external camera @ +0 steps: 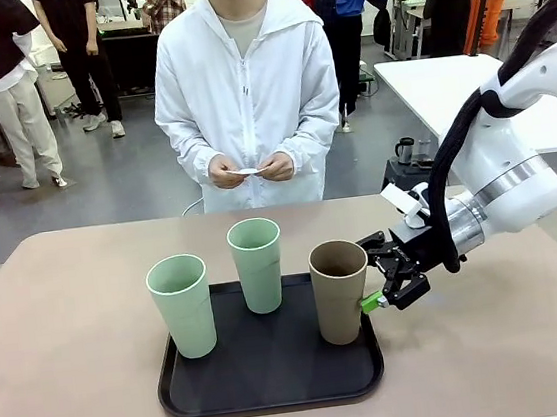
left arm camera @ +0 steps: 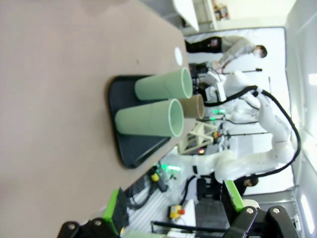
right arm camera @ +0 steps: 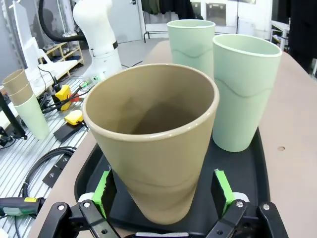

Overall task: Place coasters on the table and set cups on them.
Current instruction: Pick up one Reusable plastic cup and place it on a coaster set by the human.

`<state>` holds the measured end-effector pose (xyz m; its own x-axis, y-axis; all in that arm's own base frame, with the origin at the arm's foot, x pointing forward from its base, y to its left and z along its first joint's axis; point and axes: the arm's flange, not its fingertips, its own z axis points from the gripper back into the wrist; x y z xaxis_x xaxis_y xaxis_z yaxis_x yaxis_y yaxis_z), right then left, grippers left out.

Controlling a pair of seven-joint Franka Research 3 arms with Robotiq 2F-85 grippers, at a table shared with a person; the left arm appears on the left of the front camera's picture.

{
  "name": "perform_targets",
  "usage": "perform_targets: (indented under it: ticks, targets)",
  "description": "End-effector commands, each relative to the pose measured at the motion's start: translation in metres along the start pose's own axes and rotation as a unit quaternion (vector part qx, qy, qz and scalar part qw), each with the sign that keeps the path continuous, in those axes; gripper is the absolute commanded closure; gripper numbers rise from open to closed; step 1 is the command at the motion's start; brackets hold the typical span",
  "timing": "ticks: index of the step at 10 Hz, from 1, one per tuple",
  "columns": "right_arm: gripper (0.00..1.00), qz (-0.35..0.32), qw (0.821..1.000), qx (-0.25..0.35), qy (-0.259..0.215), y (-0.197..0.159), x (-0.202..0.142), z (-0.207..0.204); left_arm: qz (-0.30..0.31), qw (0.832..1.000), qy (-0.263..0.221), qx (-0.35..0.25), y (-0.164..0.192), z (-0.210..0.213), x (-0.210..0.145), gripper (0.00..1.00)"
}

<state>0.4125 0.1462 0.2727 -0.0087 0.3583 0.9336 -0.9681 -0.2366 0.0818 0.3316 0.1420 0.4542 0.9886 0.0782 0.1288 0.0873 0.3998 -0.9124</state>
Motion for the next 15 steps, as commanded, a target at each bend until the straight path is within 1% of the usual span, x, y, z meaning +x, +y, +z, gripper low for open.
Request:
perform_targets:
  ticks: [1, 7, 8, 9, 10, 11, 12, 13, 14, 15]
  targets:
    - [0.00, -0.001, 1.000, 0.001, 0.004, -0.011, -0.002, -0.013, -0.003, 1.000, -0.003, -0.006, -0.001, 0.000, 0.000, 0.00]
    - [0.00, 0.008, 1.000, 0.023, -0.009, -0.024, -0.001, -0.034, -0.003, 1.000, -0.003, -0.006, -0.001, 0.000, 0.000, 0.00]
    - [0.30, 0.014, 0.999, 0.031, -0.014, -0.024, -0.002, -0.033, -0.003, 1.000, -0.003, -0.006, -0.001, 0.000, 0.000, 0.00]
    - [0.58, 0.011, 0.999, 0.032, -0.012, -0.024, -0.003, -0.033, -0.003, 1.000, -0.003, -0.006, -0.001, 0.000, 0.000, 0.00]
    - [0.89, 0.009, 0.999, 0.032, -0.012, -0.024, -0.004, -0.032, -0.003, 1.000, -0.003, -0.006, -0.001, 0.000, 0.000, 0.00]
    - [1.00, 0.009, 0.999, 0.031, -0.010, -0.024, -0.003, -0.030, -0.003, 1.000, -0.003, -0.006, -0.001, 0.000, 0.000, 0.00]
    - [0.75, 0.008, 0.999, 0.029, -0.011, -0.023, -0.003, -0.030, -0.003, 1.000, -0.003, -0.006, -0.001, 0.000, 0.000, 0.00]
    - [1.00, 0.007, 1.000, 0.023, -0.012, -0.022, -0.001, -0.028, -0.003, 1.000, -0.003, -0.006, -0.001, 0.000, 0.000, 0.00]
    - [1.00, -0.007, 1.000, 0.014, -0.014, -0.017, 0.005, -0.024, -0.003, 1.000, -0.003, -0.006, -0.001, 0.000, 0.000, 0.00]
    - [1.00, 0.001, 1.000, 0.005, -0.028, -0.002, 0.024, -0.014, -0.003, 1.000, -0.003, -0.006, -0.001, 0.000, 0.000, 0.00]
